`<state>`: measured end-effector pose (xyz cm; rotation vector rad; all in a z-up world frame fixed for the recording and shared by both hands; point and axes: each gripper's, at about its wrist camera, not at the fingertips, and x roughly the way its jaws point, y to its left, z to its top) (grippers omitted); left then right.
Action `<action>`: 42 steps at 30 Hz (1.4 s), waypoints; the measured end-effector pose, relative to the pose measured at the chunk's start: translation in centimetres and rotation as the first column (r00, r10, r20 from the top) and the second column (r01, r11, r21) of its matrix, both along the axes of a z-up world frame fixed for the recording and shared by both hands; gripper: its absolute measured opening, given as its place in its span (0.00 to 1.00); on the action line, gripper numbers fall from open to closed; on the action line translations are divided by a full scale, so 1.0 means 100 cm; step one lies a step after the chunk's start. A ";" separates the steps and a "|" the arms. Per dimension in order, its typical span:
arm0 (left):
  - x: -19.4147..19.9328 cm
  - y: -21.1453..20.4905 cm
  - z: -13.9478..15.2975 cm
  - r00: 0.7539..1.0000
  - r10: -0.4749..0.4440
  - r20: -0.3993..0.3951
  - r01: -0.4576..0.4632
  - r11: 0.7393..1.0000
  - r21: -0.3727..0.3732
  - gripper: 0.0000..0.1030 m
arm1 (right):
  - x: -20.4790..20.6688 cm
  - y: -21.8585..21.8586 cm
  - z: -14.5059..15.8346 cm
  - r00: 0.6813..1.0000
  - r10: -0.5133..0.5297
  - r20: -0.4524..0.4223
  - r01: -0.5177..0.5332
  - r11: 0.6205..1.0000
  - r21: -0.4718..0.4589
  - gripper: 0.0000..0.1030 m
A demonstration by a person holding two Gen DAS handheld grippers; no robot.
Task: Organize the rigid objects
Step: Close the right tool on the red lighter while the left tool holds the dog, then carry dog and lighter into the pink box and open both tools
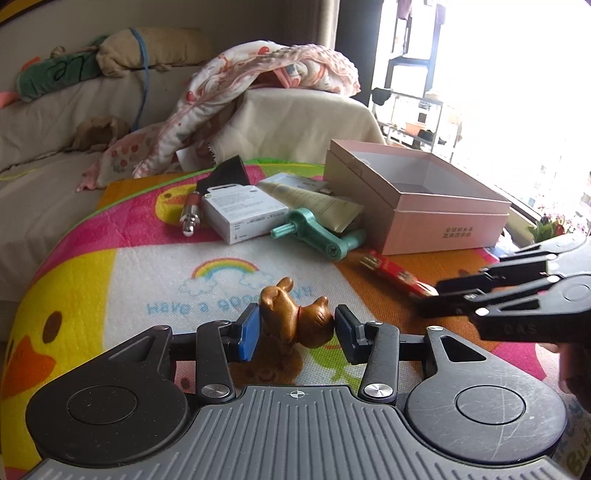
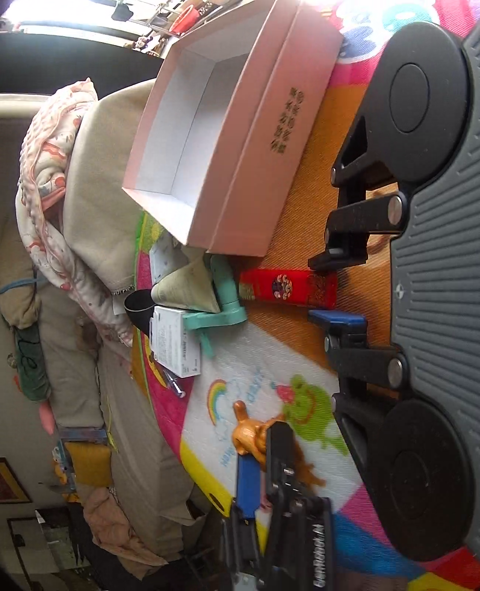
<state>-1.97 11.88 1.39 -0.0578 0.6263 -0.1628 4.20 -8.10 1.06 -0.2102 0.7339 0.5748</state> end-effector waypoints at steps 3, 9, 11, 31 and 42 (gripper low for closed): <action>-0.001 -0.004 0.001 1.000 -0.023 0.000 0.023 1.000 -0.020 0.47 | -0.019 -0.024 0.003 0.999 0.038 -0.010 -0.038 0.999 -0.026 0.22; -0.006 -0.021 0.000 0.997 -0.073 -0.006 0.073 0.997 0.006 0.47 | -0.026 -0.035 0.008 0.998 0.063 0.027 -0.062 0.997 -0.039 0.25; -0.008 -0.025 0.000 0.996 -0.085 -0.011 0.085 0.996 0.020 0.47 | -0.016 -0.029 0.010 0.998 0.054 0.025 -0.054 0.999 0.005 0.30; -0.019 -0.094 0.024 0.964 -0.266 0.027 0.258 0.952 0.168 0.46 | -0.042 -0.101 0.048 0.994 0.033 0.100 -0.043 0.995 0.092 0.04; -0.020 -0.080 0.017 0.979 -0.202 -0.033 0.205 0.967 0.153 0.46 | -0.025 -0.061 0.014 0.995 0.087 0.045 -0.090 0.993 0.073 0.42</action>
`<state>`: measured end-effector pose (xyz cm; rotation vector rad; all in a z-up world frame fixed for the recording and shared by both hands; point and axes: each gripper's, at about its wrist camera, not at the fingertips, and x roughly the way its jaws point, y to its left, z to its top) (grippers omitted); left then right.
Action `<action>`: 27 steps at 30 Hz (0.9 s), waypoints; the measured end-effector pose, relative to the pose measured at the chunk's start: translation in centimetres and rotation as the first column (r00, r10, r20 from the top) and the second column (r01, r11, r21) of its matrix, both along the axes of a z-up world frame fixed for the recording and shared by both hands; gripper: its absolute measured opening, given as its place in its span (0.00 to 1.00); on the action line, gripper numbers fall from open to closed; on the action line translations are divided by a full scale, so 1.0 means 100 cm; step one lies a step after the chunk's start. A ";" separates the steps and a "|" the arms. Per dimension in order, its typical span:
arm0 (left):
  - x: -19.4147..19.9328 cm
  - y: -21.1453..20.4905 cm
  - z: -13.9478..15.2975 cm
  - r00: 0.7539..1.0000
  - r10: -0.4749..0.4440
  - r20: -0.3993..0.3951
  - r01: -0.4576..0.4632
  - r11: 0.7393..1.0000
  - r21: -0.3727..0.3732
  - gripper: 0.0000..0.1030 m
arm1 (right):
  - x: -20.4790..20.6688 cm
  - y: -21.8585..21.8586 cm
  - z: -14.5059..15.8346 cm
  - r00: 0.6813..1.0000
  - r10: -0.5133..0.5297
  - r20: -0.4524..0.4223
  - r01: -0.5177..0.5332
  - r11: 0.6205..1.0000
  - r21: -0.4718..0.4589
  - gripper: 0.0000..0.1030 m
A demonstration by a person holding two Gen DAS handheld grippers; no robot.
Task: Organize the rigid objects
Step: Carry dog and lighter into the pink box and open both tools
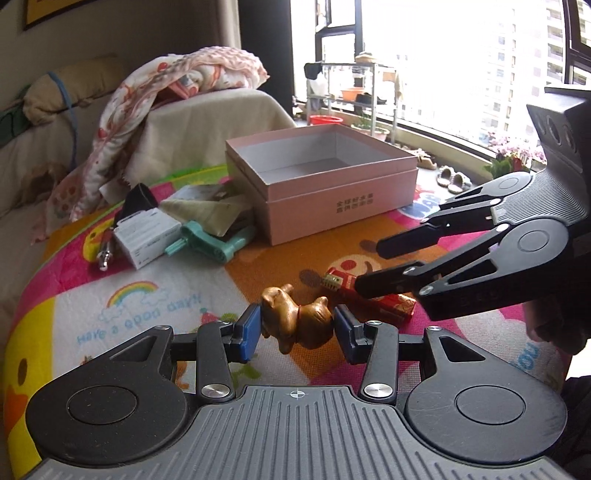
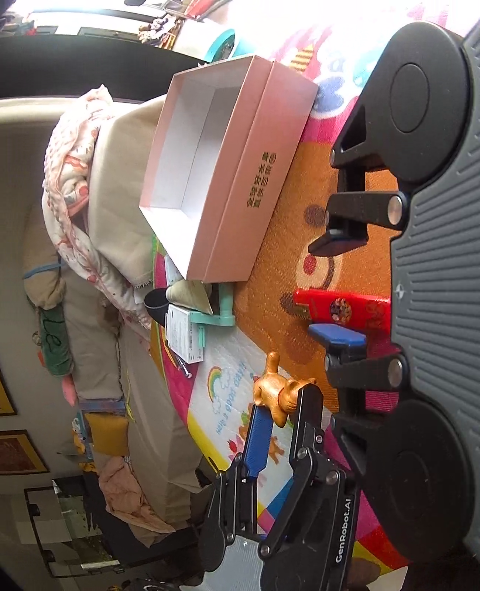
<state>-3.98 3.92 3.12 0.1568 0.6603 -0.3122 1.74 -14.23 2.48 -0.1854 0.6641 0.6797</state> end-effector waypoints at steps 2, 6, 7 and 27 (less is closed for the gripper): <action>-0.001 0.003 -0.001 1.000 0.009 -0.004 -0.009 1.000 -0.001 0.46 | 0.006 0.016 -0.008 1.000 0.006 0.005 -0.006 1.000 -0.026 0.42; -0.003 0.008 -0.004 1.000 0.017 -0.014 -0.017 1.000 -0.016 0.46 | 0.021 0.032 -0.020 1.000 0.002 -0.025 -0.003 0.999 -0.033 0.42; -0.004 0.009 -0.005 1.000 0.016 -0.015 -0.016 1.000 -0.020 0.46 | 0.020 0.035 -0.020 1.000 0.010 -0.013 -0.011 0.999 -0.044 0.37; 0.118 -0.037 0.118 0.964 -0.067 0.257 0.115 0.978 -0.173 0.34 | 0.069 -0.055 0.169 0.936 -0.248 0.252 0.190 0.954 0.232 0.10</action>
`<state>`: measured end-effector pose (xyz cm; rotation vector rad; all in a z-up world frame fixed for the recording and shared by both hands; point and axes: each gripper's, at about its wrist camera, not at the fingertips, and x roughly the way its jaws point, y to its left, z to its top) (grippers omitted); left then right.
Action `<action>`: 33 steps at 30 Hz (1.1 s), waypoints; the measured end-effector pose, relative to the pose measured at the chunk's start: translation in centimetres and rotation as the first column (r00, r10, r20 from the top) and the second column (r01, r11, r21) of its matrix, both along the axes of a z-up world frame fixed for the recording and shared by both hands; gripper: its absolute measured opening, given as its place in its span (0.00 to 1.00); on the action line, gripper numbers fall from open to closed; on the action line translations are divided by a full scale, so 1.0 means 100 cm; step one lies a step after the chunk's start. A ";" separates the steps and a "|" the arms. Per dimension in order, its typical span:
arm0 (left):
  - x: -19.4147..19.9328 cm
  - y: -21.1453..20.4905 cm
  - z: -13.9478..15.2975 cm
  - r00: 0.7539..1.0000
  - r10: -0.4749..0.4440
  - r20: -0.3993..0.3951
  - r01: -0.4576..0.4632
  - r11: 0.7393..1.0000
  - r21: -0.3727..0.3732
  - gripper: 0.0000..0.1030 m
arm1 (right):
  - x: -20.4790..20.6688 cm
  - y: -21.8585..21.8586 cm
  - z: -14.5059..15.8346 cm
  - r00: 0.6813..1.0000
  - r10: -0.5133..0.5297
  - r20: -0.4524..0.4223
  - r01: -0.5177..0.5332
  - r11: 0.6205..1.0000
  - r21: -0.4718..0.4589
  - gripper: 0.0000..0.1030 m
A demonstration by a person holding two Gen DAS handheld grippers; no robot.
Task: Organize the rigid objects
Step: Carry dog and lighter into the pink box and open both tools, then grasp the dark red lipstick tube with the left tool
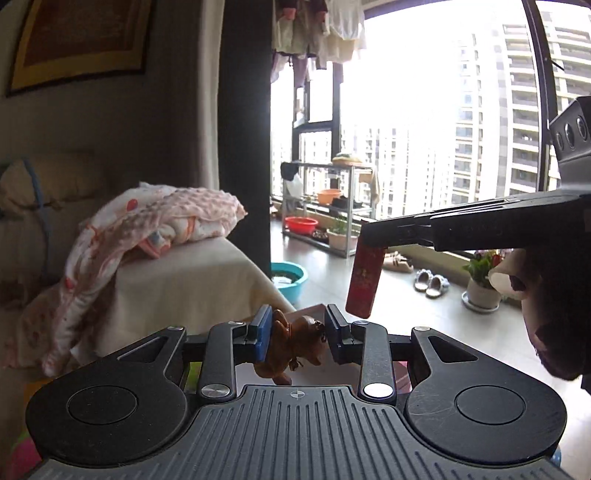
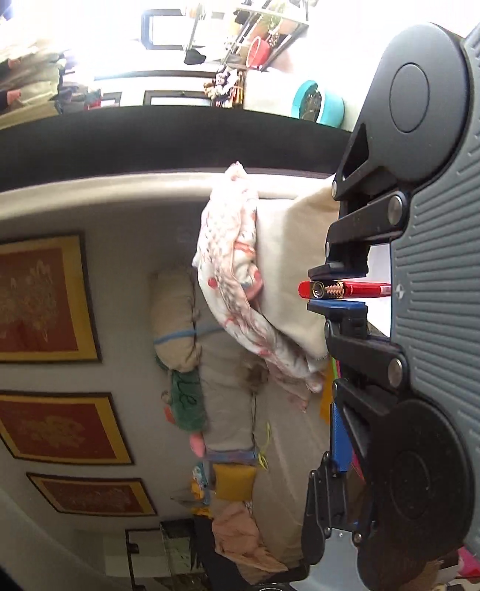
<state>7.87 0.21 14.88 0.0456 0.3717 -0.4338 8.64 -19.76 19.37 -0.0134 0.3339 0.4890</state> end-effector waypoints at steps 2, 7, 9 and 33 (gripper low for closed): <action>0.033 -0.004 -0.018 0.996 0.012 -0.093 -0.015 0.999 -0.031 0.35 | 0.025 0.004 -0.006 1.000 0.002 -0.023 -0.002 0.999 -0.033 0.11; 0.059 0.012 -0.059 0.984 0.086 -0.157 -0.096 0.994 -0.059 0.35 | 0.049 0.005 -0.047 0.993 -0.056 -0.107 0.047 0.995 -0.087 0.28; 0.053 0.032 -0.064 0.981 0.119 -0.152 -0.134 0.986 -0.094 0.35 | 0.041 0.002 -0.066 0.993 -0.075 -0.095 0.063 0.991 -0.118 0.39; 0.062 0.188 -0.127 0.771 0.546 -0.327 -0.589 0.807 -0.041 0.35 | -0.049 0.061 -0.186 0.972 0.114 -0.203 -0.173 0.938 -0.299 0.76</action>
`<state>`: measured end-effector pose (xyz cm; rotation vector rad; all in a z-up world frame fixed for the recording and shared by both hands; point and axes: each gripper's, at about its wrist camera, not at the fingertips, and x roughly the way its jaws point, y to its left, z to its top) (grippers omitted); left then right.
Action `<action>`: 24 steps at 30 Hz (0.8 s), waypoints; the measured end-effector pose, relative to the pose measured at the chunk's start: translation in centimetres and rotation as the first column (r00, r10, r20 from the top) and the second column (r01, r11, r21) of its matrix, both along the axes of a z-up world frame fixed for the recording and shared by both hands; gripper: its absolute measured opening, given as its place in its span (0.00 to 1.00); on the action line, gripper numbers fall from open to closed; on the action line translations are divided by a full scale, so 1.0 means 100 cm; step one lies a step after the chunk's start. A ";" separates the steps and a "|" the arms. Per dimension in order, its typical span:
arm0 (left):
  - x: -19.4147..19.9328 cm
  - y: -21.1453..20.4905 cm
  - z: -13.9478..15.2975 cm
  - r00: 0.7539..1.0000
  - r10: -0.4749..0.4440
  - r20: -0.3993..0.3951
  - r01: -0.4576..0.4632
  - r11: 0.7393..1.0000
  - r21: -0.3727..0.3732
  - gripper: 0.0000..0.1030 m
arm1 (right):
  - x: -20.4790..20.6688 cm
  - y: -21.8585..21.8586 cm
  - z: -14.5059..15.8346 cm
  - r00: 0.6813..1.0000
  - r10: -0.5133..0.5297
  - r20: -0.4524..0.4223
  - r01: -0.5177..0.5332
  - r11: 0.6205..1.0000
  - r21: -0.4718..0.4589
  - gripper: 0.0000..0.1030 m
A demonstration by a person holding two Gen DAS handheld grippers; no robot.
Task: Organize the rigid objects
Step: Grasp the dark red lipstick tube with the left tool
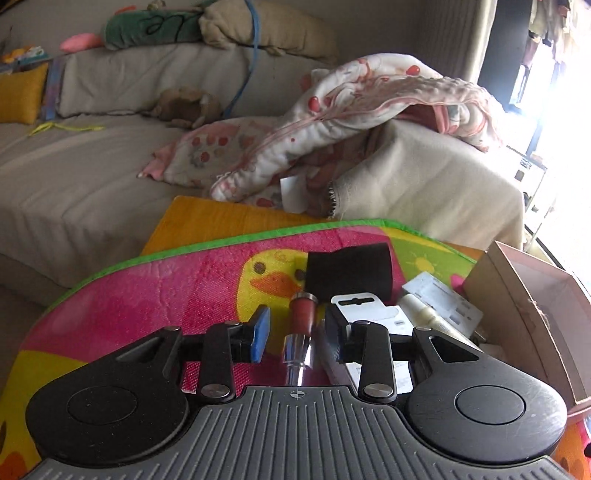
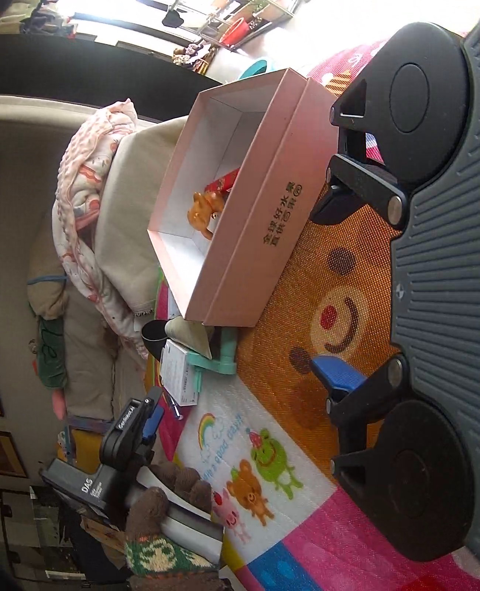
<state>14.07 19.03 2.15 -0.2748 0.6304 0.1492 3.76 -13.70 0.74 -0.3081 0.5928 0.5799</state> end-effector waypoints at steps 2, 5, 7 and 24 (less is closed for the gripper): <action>0.007 0.001 -0.001 1.000 0.008 0.001 -0.008 1.000 0.013 0.34 | 0.001 0.000 -0.004 1.000 -0.008 -0.016 0.008 1.000 -0.005 0.76; 0.011 0.001 -0.005 1.000 -0.010 -0.014 0.010 1.000 0.022 0.29 | 0.006 -0.003 -0.005 0.999 -0.027 -0.044 0.027 1.000 0.009 0.76; 0.007 0.000 -0.008 0.999 -0.038 -0.027 0.039 0.999 0.014 0.23 | 0.010 -0.005 -0.007 0.997 -0.039 -0.072 0.040 0.999 0.019 0.76; -0.136 -0.043 -0.010 0.965 -0.255 -0.055 0.256 0.967 0.000 0.23 | 0.003 0.074 0.021 0.984 0.094 0.152 -0.088 0.995 -0.051 0.51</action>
